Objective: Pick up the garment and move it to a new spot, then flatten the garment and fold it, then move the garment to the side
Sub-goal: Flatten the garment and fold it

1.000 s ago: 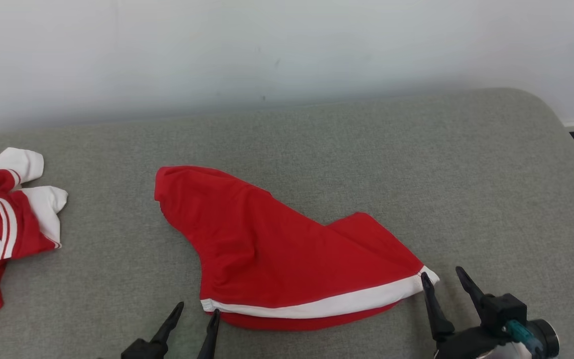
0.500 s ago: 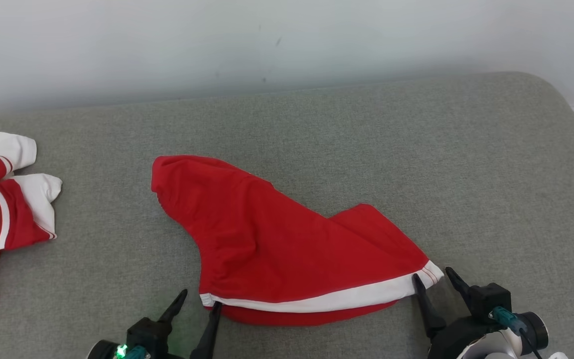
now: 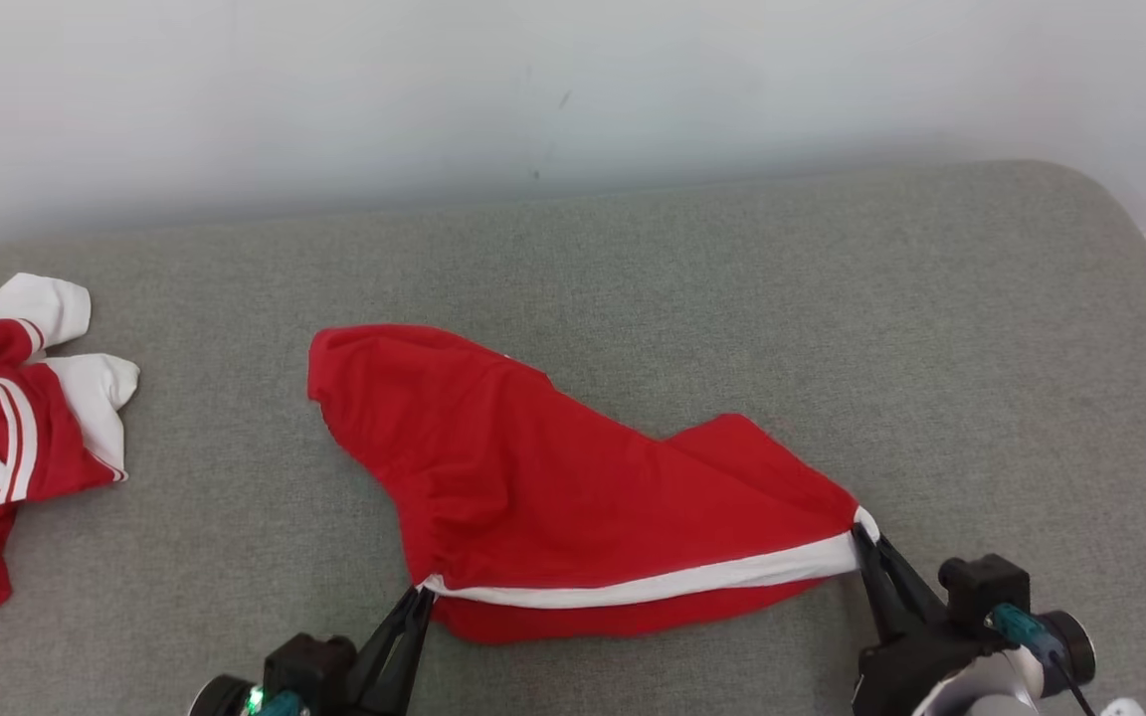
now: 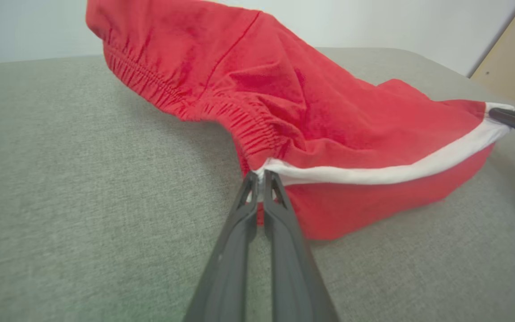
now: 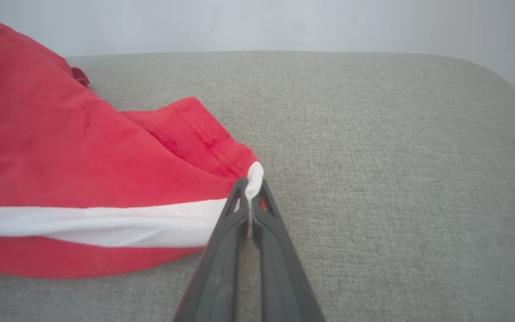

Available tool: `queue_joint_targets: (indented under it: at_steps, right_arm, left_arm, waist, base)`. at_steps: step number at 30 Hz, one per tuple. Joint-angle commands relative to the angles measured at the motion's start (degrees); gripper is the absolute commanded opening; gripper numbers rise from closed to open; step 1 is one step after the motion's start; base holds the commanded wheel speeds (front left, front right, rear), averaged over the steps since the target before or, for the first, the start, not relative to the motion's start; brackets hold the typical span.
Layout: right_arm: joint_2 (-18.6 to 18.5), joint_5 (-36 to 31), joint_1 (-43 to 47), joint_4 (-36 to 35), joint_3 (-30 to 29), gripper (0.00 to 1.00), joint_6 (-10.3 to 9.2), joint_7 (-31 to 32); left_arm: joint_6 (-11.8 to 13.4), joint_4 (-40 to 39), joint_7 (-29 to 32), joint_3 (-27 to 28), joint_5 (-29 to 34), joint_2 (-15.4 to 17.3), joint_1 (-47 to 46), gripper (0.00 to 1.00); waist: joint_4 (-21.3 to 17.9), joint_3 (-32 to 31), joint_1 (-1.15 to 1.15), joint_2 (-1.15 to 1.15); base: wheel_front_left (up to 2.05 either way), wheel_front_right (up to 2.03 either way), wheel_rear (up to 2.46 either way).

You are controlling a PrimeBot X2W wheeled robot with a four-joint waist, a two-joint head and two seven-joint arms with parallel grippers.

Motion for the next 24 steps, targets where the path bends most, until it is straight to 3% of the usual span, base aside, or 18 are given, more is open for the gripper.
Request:
queue_joint_targets:
  at_steps: [1, 9, 14, 18, 24]
  right_arm:
    - [-0.33, 0.40, 1.24, -0.34, -0.16, 0.00, 0.19, -0.09]
    - [-1.32, 1.72, 8.46, -9.45, 0.34, 0.00, 0.14, -0.09]
    - [-2.70, 4.27, 8.90, -13.17, 3.47, 0.00, 0.14, -0.09]
    - [-3.69, 7.65, 5.95, -15.17, 5.47, 0.00, 0.14, -0.09]
    - [-6.04, 15.94, -4.55, -13.26, 9.99, 0.00, 0.14, 0.24]
  left_arm:
    - [0.08, -0.34, -0.09, 0.10, 0.05, 0.25, 1.31, 0.00]
    - [0.08, -9.07, -0.09, 4.61, 2.20, 1.00, 8.63, 0.00]
    - [0.08, -12.90, -0.09, 6.17, 2.48, 2.22, 7.34, 0.00]
    - [0.09, -14.62, -0.09, 5.06, 1.99, 5.12, 2.30, 0.00]
    - [0.08, -12.88, -0.09, -0.84, -1.07, 12.48, -11.98, 0.00]
  waist:
    - [0.03, -0.43, -0.01, 0.00]
    - [0.35, -1.96, -0.01, 0.00]
    - [0.76, -2.16, -0.01, 0.00]
    - [1.05, -1.83, -0.01, 0.00]
    - [0.40, 0.65, -0.01, 0.00]
  base:
    - [0.00, 0.00, 0.00]
    - [0.00, 0.00, 0.00]
    - [0.00, 0.00, 0.00]
    - [0.00, 0.00, 0.00]
    - [0.00, 0.00, 0.00]
